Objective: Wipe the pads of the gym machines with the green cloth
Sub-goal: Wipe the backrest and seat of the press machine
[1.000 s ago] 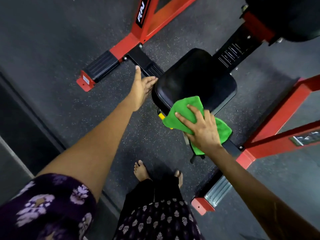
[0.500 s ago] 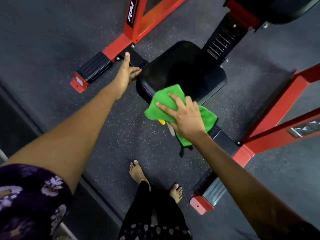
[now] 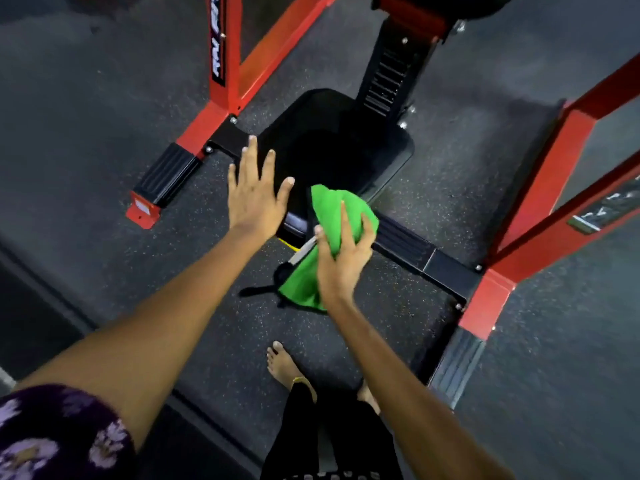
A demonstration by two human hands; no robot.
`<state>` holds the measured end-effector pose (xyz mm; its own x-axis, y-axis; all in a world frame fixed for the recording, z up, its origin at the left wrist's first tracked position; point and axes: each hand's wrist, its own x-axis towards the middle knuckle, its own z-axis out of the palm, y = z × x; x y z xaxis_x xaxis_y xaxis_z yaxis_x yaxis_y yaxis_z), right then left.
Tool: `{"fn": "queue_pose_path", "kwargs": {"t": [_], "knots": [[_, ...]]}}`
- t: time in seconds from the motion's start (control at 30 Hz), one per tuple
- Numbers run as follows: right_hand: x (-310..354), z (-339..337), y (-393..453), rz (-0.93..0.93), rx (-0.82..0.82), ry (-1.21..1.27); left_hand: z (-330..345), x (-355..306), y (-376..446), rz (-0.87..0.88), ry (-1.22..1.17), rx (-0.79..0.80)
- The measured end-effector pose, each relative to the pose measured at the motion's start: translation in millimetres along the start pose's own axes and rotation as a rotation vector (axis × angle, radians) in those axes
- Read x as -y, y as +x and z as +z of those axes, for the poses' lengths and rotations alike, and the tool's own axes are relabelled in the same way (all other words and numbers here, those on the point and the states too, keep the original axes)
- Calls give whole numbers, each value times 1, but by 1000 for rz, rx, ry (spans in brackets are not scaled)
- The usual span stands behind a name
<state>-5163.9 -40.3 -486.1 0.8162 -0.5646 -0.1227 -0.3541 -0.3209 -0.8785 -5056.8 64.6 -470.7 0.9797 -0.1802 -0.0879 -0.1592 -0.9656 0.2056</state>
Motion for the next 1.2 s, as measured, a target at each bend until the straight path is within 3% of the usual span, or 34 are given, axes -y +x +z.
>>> {"fn": "queue_pose_path", "kwargs": {"t": [0.23, 0.4, 0.5, 0.6, 0.7, 0.9, 1.03, 1.2], "knots": [[-13, -8, 100, 401, -106, 243, -3, -15, 19, 141, 50, 124], [-7, 0, 38, 302, -107, 219, 10, -73, 51, 208, -201, 234], [-17, -3, 62, 281, -93, 175, 19, -99, 75, 201, -389, 278], [-27, -11, 122, 352, -86, 140, 33, -103, 88, 245, -247, 352], [-32, -13, 145, 402, -87, 177, 44, -103, 89, 278, -54, 319], [-24, -4, 79, 431, -82, 276, 39, -105, 86, 288, -45, 265], [-28, -10, 119, 439, -92, 141, 44, -104, 89, 269, -5, 302], [-33, -17, 161, 517, -92, 226, 43, -109, 105, 305, -5, 232]]}}
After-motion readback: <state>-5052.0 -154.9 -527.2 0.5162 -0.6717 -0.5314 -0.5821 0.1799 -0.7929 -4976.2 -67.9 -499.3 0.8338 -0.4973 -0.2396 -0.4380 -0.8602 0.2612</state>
